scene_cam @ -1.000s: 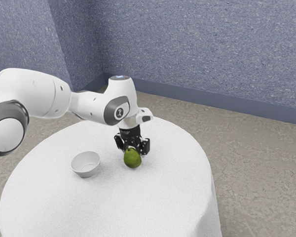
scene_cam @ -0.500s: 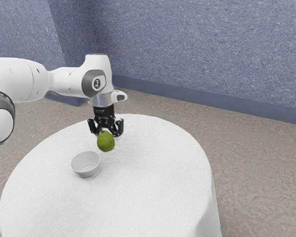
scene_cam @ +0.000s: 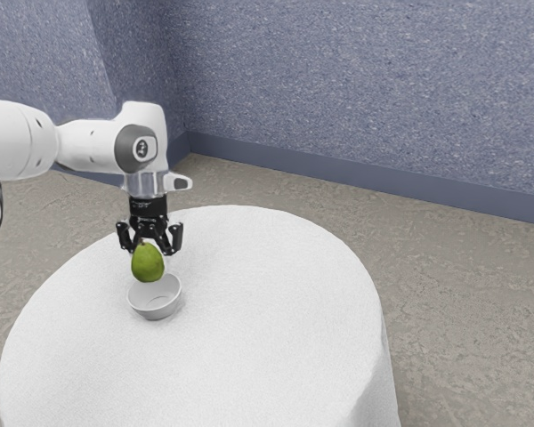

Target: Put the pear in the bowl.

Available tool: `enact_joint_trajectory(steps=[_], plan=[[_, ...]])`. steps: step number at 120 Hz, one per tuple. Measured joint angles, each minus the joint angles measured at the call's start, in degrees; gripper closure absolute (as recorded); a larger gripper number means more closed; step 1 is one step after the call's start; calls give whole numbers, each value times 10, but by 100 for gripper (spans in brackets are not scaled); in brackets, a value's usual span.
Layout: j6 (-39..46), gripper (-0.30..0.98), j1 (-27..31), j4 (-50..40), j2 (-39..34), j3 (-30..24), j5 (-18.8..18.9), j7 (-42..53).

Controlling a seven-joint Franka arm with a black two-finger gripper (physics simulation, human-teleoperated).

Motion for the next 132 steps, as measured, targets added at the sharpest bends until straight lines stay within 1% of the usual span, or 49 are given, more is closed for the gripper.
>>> enact_joint_trajectory(steps=[10,28,47,67,83,100,107,113,119,125,132], plan=[[1,38,-1,-10,0,-1,0,0],[2,33,-1,-21,1,-3,-2,-1],[3,16,-1,-20,2,-4,-5,0],[17,7,-2,-17,-6,-4,-4,2],[34,4,-4,-19,-56,-30,0,6],[44,2,-2,-19,-134,-67,5,11],[38,2,-11,-19,-172,-71,6,13],[27,1,-27,-17,-207,-55,6,14],[16,1,-62,-13,-238,-19,6,16],[-1,1,-90,6,-254,9,7,17],[-18,1,-107,14,-268,21,7,19]])
